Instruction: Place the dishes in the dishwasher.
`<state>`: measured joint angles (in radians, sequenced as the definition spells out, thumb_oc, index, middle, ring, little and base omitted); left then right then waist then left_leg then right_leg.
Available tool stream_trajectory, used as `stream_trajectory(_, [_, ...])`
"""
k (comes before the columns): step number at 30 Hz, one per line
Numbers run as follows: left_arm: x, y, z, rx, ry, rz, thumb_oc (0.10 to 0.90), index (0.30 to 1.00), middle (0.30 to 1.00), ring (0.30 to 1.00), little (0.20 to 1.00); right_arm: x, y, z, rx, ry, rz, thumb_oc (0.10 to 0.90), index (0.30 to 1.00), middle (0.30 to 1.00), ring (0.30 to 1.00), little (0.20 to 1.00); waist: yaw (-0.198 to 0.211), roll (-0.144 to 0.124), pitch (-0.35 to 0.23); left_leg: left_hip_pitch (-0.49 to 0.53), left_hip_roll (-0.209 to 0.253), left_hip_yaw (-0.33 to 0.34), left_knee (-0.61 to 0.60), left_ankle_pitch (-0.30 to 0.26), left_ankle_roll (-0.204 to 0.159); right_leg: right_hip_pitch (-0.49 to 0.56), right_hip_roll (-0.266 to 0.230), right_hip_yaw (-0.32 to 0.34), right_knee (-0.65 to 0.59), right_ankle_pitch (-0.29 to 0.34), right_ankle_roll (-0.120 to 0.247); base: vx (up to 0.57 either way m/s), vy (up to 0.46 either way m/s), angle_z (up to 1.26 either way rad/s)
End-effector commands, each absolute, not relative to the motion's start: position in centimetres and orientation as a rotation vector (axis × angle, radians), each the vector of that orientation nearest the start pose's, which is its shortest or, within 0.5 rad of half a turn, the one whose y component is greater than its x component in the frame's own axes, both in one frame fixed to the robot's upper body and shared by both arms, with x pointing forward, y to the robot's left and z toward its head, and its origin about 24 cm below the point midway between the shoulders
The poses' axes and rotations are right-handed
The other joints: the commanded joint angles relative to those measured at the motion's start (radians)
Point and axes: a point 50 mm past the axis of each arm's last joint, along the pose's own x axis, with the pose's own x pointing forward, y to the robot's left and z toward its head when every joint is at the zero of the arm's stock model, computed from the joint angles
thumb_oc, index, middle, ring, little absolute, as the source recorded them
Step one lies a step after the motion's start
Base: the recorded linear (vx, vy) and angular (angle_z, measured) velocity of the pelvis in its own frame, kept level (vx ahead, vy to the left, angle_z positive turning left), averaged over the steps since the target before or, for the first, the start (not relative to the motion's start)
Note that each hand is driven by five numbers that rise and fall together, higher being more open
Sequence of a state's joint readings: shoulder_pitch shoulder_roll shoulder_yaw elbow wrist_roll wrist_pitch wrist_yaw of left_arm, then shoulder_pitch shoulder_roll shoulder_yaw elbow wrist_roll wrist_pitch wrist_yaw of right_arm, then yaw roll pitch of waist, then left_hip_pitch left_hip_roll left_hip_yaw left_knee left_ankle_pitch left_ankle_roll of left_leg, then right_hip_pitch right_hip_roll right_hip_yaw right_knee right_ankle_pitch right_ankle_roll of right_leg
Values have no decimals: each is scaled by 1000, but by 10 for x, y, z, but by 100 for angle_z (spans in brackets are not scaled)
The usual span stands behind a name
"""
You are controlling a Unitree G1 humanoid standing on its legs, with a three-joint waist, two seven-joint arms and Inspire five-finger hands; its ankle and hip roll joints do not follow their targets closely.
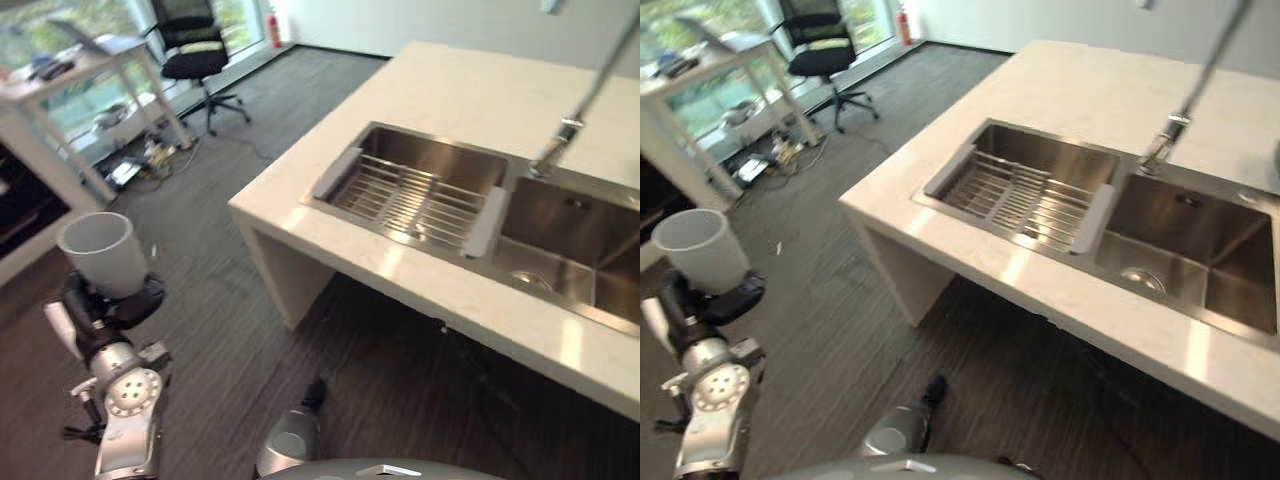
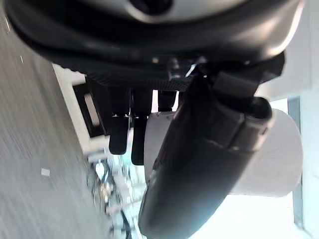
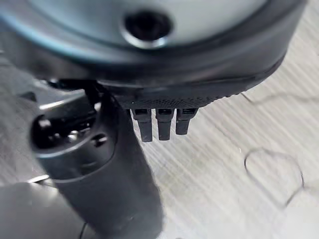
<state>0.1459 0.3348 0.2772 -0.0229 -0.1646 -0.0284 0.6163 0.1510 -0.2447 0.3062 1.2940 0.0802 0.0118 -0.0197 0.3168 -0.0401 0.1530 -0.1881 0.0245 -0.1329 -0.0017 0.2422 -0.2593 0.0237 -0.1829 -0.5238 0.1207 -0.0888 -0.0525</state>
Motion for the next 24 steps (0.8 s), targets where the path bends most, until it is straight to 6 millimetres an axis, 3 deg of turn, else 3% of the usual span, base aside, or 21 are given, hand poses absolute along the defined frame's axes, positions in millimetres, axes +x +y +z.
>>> stream_trajectory(1, [207,285,168,265,-638,796,400,300,300,300,300,65,-214,-171,-284,1294,74,800,900,900,900,900,-127,68,-31,93,118,217,42,-103,88,91,8,-13,-208,78,138,-259,-65,220])
stream_trajectory(2, [208,280,172,284,-657,780,400,300,300,300,300,61,-215,-171,-249,1303,39,800,900,900,900,900,-157,48,-44,133,164,384,86,-132,99,100,-5,-89,-208,93,140,-134,-48,244])
stream_trajectory(3, [214,268,179,293,-687,715,400,300,300,300,300,55,-214,-173,-173,1321,-26,800,900,900,900,900,-213,20,-75,200,230,639,108,-178,104,117,-28,-195,-199,106,146,-133,-34,258])
stream_trajectory(5, [218,263,180,319,-687,693,400,300,300,300,300,55,-209,-173,-148,1317,-26,800,900,900,900,900,-210,15,-77,222,211,652,121,-217,116,134,-40,-230,-194,116,144,-40,83,339])
stream_trajectory(6, [220,259,182,340,-701,682,400,300,300,300,300,53,-201,-175,-136,1318,-7,800,900,900,900,900,-202,20,-82,233,173,618,85,-239,126,145,-46,-256,-189,132,150,19,267,291])
stream_trajectory(7, [223,252,188,401,-724,655,400,300,300,300,300,55,-186,-176,-109,1304,20,800,900,900,900,900,-196,23,-92,241,177,588,-4,-192,132,172,-69,-320,-143,150,167,54,328,114])
stream_trajectory(8, [223,250,190,428,-737,651,400,300,300,300,300,53,-180,-177,-94,1309,17,800,900,900,900,900,-195,19,-96,250,171,579,-40,-185,144,182,-77,-342,-127,153,176,83,352,26])
stream_trajectory(10, [222,242,196,422,-768,624,400,300,300,300,300,48,-175,-178,-96,1318,19,800,900,900,900,900,-197,7,-97,267,133,529,-73,-197,170,182,-115,-368,-41,163,196,89,256,131])
stream_trajectory(11, [222,241,198,438,-773,622,400,300,300,300,300,48,-174,-178,-99,1319,12,800,900,900,900,900,-207,-4,-88,278,103,486,-79,-219,197,159,-171,-349,68,191,226,168,234,131])
stream_trajectory(13, [221,232,203,456,-796,572,400,300,300,300,300,47,-166,-178,-48,1308,-21,800,900,900,900,900,-245,-33,-69,298,75,422,-86,-260,227,116,-255,-225,250,276,289,189,251,48])
stream_trajectory(14, [227,218,201,459,-799,495,400,300,300,300,300,62,-167,-176,-22,1252,-74,800,900,900,900,900,-297,-25,-30,302,88,370,-86,-238,242,14,-229,-13,390,300,274,57,156,72])
stream_trajectory(15, [228,218,202,457,-801,495,400,300,300,300,300,63,-167,-176,-22,1250,-76,800,900,900,900,900,-288,-27,-31,300,85,378,-86,-240,243,0,-235,0,403,295,274,-15,99,182])
stream_trajectory(16, [232,210,197,439,-782,452,400,300,300,300,300,72,-170,-173,5,1212,-104,800,900,900,900,900,-309,-16,-26,296,88,338,-86,-229,250,-55,-156,170,433,281,265,70,66,221])
stream_trajectory(17, [237,204,192,413,-764,423,400,300,300,300,300,81,-172,-171,8,1169,-100,800,900,900,900,900,-334,1,-20,302,91,292,-86,-216,250,-118,-43,306,484,226,245,267,124,188])
stream_trajectory(18, [246,187,187,409,-754,341,400,300,300,300,300,90,-170,-167,-14,1114,-53,800,900,900,900,900,-398,-2,-15,297,53,187,-86,-207,244,-177,196,484,448,109,222,374,65,116])
stream_trajectory(19, [250,180,192,417,-781,304,400,300,300,300,300,89,-172,-167,-40,1115,-38,800,900,900,900,900,-418,-9,-16,288,27,121,-86,-205,244,-188,223,564,364,83,213,295,5,174])
stream_trajectory(21, [250,180,193,418,-783,304,400,300,300,300,300,90,-172,-167,-39,1114,-38,800,900,900,900,900,-422,-7,-17,283,30,116,-86,-200,243,-186,224,559,353,92,213,117,-112,227])
stream_trajectory(22, [254,176,198,408,-808,284,400,300,300,300,300,95,-175,-166,-38,1107,-69,800,900,900,900,900,-414,-24,-24,266,24,84,-86,-219,224,-164,139,572,123,69,174,140,-170,165])
stream_trajectory(23, [254,176,198,408,-808,284,400,300,300,300,300,95,-175,-166,-38,1107,-69,800,900,900,900,900,-414,-24,-24,266,24,84,-86,-219,224,-164,139,572,123,69,174,315,-213,209])
stream_trajectory(24, [254,174,197,379,-798,274,400,300,300,300,300,93,-178,-167,-44,1123,-76,800,900,900,900,900,-421,-33,-26,281,25,85,-86,-247,215,-121,113,512,-61,106,178,235,-185,63])
